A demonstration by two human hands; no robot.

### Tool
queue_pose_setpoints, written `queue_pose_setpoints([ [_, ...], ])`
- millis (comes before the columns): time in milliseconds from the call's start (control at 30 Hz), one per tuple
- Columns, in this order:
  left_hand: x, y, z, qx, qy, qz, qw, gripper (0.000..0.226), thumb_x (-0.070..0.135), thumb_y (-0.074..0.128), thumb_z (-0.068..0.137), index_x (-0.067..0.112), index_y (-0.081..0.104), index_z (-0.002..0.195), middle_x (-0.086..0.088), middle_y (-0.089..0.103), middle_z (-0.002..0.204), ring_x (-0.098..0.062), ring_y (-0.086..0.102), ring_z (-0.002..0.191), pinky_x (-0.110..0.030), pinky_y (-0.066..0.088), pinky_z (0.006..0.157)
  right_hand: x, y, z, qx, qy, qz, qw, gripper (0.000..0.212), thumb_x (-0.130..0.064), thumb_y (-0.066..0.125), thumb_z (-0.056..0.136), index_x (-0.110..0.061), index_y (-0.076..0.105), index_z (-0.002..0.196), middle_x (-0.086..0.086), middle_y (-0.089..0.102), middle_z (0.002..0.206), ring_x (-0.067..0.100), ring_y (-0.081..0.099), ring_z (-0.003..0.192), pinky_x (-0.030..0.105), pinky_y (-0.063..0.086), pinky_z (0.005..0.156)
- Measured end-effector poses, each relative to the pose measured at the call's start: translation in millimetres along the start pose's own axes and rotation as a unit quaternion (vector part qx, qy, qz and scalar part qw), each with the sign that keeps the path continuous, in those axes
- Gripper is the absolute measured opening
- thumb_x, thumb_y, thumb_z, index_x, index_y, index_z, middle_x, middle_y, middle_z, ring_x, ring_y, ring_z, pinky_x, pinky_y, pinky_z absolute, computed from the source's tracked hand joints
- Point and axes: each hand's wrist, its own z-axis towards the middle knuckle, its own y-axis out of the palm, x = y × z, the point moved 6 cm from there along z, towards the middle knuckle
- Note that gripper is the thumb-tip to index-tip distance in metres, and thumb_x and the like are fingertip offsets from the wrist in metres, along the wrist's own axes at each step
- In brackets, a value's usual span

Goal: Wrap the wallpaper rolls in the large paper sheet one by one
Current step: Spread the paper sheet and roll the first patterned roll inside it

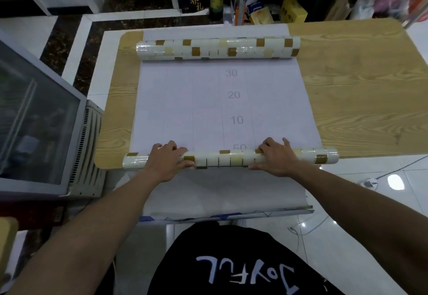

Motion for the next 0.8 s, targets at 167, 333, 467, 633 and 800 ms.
queue_pose_setpoints([
  [167,-1.6,-2.7,4.7,0.045,-0.025,-0.065,0.997,0.087,0.08,0.017,0.077,0.015,0.051,0.125,-0.012,0.061,0.105,-0.031,0.059,0.089,-0.04,0.042,0.09,-3.6,-1.6,-2.3,0.017,0.013,0.071,0.997,0.064,-0.072,0.044,0.083,-0.026,0.038,0.127,0.005,0.055,0.124,0.025,0.051,0.116,0.056,0.018,0.111],
  [333,-3.6,6.5,-1.9,0.057,-0.015,-0.075,0.995,0.088,0.088,0.018,0.071,0.02,0.055,0.113,-0.004,0.06,0.112,-0.024,0.057,0.106,-0.047,0.031,0.106,-2.5,-1.6,5.2,0.023,0.019,0.039,0.999,0.057,-0.067,0.033,0.09,-0.025,0.045,0.128,0.003,0.047,0.129,0.023,0.042,0.124,0.055,0.018,0.111],
  [467,-5.5,4.2,-8.0,0.074,-0.02,-0.052,0.996,0.082,0.082,0.019,0.078,0.018,0.061,0.11,-0.006,0.056,0.113,-0.024,0.053,0.103,-0.043,0.039,0.093,-8.7,-5.6,8.2,0.012,-0.006,0.03,0.999,0.096,-0.085,-0.001,0.073,-0.026,0.044,0.133,0.003,0.041,0.131,0.024,0.039,0.125,0.05,0.022,0.108],
  [633,-0.9,-1.2,-12.4,0.058,-0.042,-0.029,0.997,0.086,0.074,0.007,0.078,0.017,0.058,0.117,-0.006,0.058,0.11,-0.025,0.057,0.098,-0.045,0.04,0.095,-5.7,-7.5,11.8,-0.015,0.002,0.078,0.997,0.073,-0.079,0.042,0.077,-0.027,0.038,0.128,0.001,0.053,0.129,0.023,0.046,0.122,0.052,0.023,0.107],
  [800,2.5,2.0,-15.5,0.032,-0.063,-0.021,0.997,0.07,0.07,0.022,0.087,0.02,0.04,0.133,-0.007,0.06,0.117,-0.028,0.056,0.108,-0.052,0.031,0.107,-5.2,-15.1,16.8,-0.032,0.005,0.057,0.998,0.059,-0.071,0.041,0.085,-0.025,0.045,0.121,0.0,0.057,0.121,0.022,0.051,0.115,0.053,0.02,0.108],
])
